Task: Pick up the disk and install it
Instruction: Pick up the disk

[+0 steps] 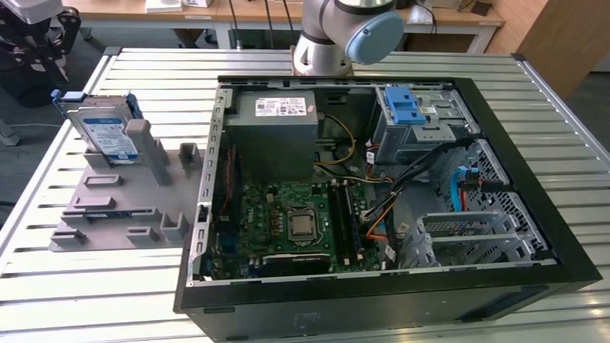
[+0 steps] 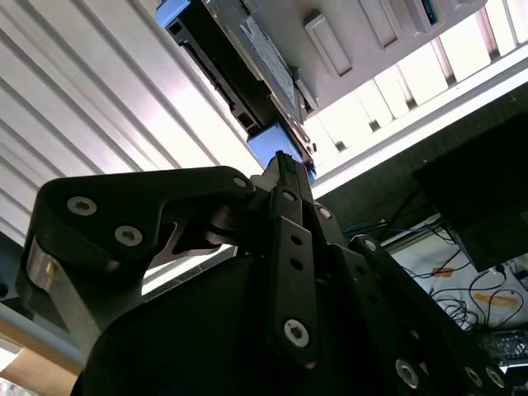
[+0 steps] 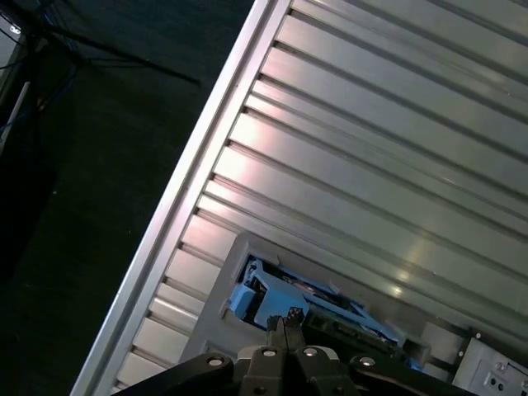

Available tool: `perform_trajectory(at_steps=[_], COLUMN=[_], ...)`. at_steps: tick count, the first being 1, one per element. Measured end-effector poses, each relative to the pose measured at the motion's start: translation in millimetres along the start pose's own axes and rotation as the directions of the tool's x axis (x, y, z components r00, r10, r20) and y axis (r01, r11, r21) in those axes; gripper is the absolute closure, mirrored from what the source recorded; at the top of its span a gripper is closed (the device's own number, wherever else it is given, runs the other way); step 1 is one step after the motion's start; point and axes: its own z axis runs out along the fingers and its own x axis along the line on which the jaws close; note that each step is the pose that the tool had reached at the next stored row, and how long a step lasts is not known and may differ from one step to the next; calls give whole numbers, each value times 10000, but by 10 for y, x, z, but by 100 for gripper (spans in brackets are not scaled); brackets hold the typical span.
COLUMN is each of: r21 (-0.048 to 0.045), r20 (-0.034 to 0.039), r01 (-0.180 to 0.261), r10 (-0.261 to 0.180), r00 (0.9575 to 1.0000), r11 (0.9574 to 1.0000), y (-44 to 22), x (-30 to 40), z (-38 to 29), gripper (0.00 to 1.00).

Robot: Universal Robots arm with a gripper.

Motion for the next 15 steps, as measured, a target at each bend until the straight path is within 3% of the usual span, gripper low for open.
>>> perform_trajectory(at_steps=[15], r21=[-15], r20=[-40], r01=[936], r10=[-936], r00=[9956], r11=[9956], y=[0], x=[0], z=[0], gripper=[89])
